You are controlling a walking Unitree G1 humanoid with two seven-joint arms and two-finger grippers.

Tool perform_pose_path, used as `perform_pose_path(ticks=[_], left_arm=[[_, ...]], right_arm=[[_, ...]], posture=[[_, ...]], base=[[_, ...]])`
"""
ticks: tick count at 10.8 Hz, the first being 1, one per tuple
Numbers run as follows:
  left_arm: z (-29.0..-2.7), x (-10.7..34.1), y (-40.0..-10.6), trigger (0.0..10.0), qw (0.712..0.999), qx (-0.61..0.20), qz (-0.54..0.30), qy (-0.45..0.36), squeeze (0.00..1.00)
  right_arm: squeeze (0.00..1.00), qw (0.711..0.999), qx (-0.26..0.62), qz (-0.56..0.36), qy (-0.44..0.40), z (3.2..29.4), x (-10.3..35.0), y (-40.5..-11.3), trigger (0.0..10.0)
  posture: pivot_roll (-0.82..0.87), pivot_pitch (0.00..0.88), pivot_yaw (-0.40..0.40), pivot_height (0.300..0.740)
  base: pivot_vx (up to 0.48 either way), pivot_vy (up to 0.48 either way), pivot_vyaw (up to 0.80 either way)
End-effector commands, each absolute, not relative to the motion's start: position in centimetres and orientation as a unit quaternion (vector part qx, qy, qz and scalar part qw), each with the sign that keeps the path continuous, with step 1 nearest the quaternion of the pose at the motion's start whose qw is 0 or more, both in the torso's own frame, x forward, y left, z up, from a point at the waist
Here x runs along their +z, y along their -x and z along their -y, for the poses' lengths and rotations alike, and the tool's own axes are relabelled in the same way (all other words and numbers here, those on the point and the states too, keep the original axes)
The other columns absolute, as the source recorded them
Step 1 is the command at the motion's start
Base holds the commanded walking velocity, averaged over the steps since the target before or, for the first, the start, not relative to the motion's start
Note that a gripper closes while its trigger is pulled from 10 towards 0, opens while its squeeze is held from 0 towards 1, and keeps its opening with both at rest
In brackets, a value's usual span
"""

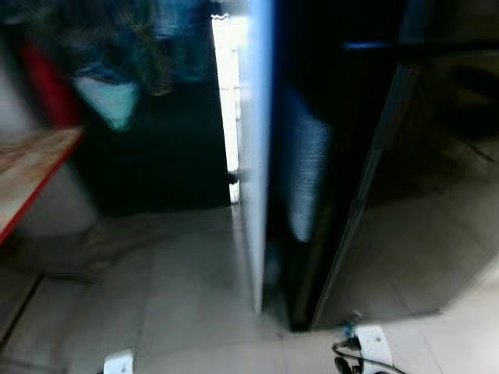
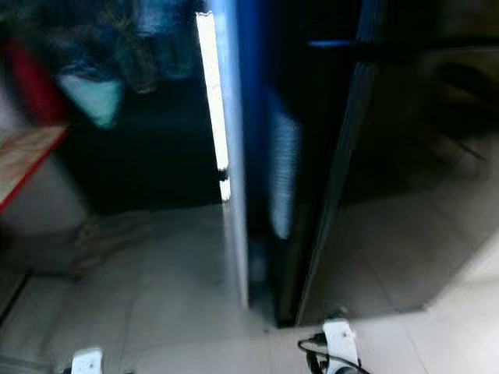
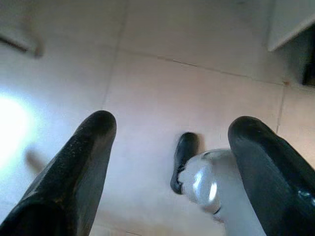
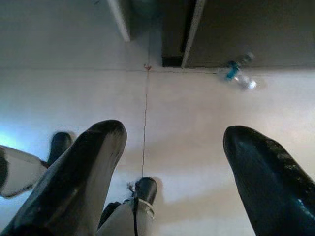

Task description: Restocking fridge

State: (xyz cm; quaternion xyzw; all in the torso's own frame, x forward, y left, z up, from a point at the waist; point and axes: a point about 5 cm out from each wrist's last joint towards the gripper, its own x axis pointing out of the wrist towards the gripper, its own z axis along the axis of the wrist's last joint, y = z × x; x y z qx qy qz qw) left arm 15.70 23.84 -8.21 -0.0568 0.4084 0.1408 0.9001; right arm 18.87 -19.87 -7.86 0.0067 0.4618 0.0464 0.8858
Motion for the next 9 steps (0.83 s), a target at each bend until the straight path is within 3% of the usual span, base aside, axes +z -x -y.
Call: perform_pose_path(ticks=[1,9], left_arm=[[-23.99,-8.52,-14.94,10.0,0.894,0.141,-0.422,0.054,0.0],[-23.89,-8.55,-14.79,10.0,0.897,0.138,-0.418,0.049,0.0]], right_arm=[[0.0,0.889,0.054,-0.455,-0.011,19.12,-7.72,-19.37,10.0],[0.0,0.888,0.06,-0.455,-0.01,18.93,-7.86,-19.1,10.0]], posture=[[-0.06,0.0,-0.032,0.74],[-0.06,0.0,-0.021,0.74]], base=[[0.0,0.0,0.8],[0.0,0.0,0.8]])
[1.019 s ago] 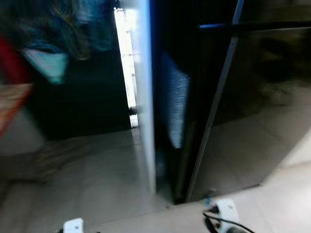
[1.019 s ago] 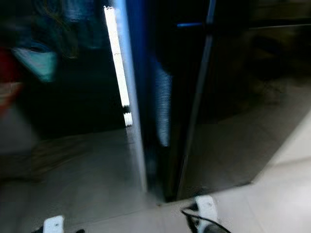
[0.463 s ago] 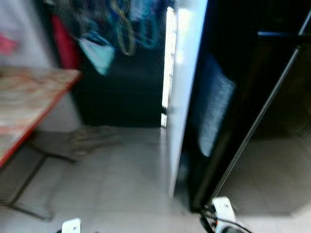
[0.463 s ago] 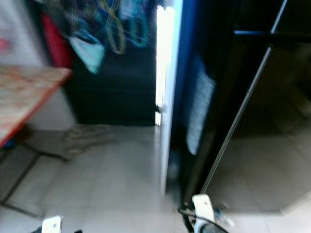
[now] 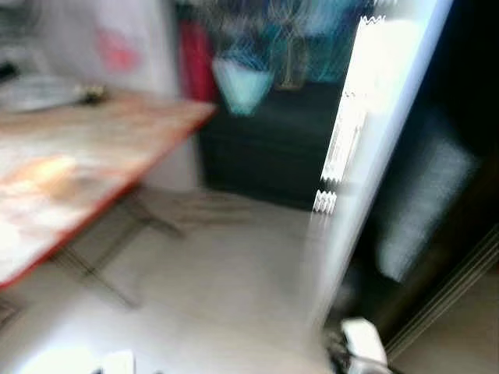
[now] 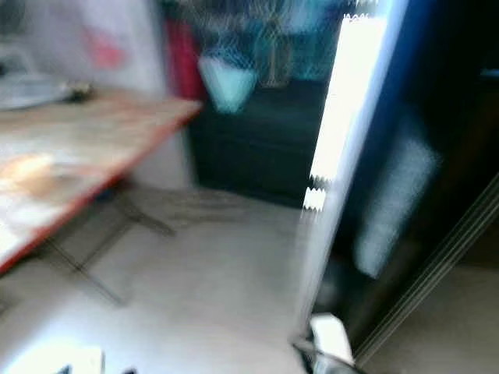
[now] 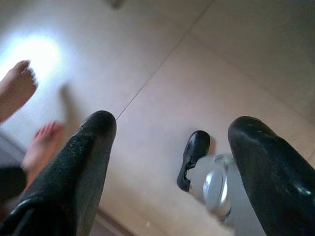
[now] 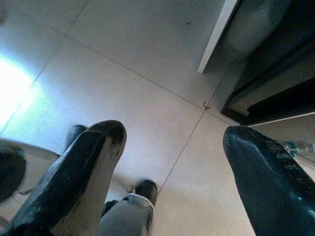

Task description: Restocking fridge

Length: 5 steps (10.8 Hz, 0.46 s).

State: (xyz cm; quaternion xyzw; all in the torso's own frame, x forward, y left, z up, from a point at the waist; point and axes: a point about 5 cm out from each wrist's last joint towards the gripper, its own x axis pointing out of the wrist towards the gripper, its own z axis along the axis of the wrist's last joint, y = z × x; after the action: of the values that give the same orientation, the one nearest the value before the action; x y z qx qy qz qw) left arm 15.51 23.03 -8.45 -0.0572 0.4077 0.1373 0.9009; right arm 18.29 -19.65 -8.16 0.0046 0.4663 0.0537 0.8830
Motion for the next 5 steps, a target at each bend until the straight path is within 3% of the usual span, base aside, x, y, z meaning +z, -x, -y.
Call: perform_pose_path(ticks=[1,5], left_arm=[[-22.0,-7.1,-18.8,10.0,0.923,0.117,-0.364,0.043,0.0],[-21.9,-4.3,-22.8,10.0,0.955,0.107,-0.274,0.038,0.0]], right_arm=[[0.0,0.888,0.061,-0.456,-0.01,18.9,-7.9,-19.1,10.0],[0.0,0.888,0.067,-0.454,-0.007,18.8,-7.8,-19.2,10.0]], posture=[[-0.05,0.0,-0.022,0.74],[-0.05,0.0,-0.016,0.74]], base=[[0.0,0.0,0.8],[0.0,0.0,0.8]])
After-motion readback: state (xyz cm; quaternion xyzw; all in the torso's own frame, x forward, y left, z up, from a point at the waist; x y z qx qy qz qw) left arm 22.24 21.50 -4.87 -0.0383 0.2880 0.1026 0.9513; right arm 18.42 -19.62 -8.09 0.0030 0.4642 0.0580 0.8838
